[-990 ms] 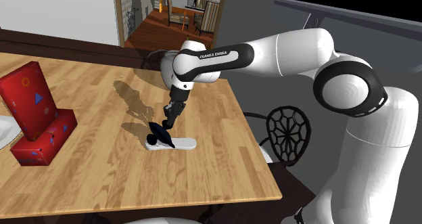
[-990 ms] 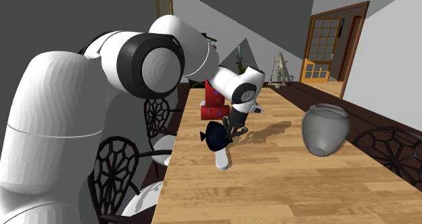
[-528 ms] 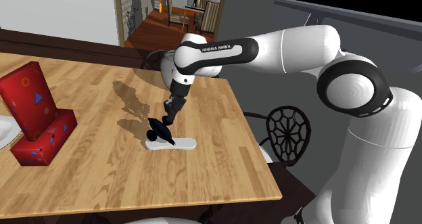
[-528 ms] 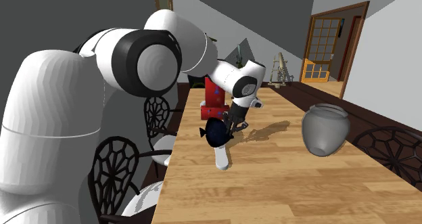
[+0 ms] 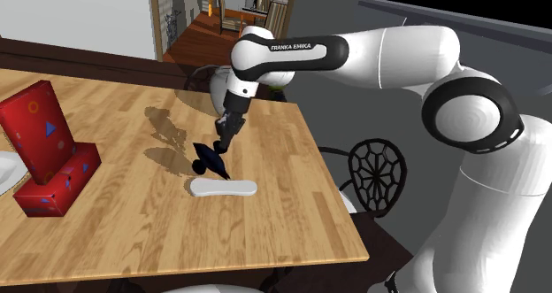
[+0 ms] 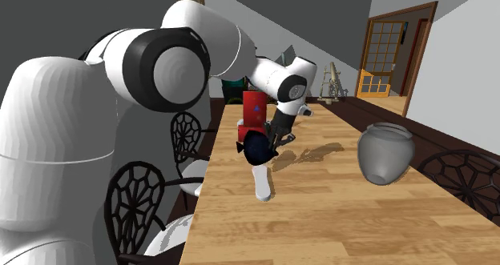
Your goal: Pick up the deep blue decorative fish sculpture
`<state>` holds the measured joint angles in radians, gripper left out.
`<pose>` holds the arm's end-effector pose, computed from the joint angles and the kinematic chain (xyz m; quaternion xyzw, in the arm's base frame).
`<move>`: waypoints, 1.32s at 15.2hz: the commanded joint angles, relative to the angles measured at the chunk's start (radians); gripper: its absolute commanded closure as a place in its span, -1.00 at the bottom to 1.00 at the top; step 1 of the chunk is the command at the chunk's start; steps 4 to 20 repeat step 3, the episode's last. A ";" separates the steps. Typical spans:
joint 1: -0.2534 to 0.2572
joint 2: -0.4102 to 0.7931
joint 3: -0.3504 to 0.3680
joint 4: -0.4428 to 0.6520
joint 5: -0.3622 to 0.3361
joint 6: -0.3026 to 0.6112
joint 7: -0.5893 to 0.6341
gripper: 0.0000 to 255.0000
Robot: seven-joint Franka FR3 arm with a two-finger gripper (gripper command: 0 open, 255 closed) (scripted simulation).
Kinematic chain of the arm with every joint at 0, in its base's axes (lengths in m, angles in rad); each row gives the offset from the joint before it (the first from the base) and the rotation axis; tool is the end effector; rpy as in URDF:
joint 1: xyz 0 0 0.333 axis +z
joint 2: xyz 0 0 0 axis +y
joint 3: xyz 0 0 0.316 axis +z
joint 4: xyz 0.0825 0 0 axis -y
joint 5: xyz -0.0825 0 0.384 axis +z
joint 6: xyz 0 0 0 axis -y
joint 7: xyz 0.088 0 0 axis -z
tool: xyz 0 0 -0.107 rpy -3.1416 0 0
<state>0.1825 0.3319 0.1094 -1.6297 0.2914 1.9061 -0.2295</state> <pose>0.6190 0.2001 0.4278 -0.9669 -0.2022 0.0318 0.1525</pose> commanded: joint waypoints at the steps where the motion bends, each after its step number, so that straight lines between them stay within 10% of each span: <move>1: 0.000 -0.008 0.000 0.016 -0.001 -0.022 0.007 1.00; 20: 0.000 -0.008 0.000 0.017 -0.001 -0.024 0.008 1.00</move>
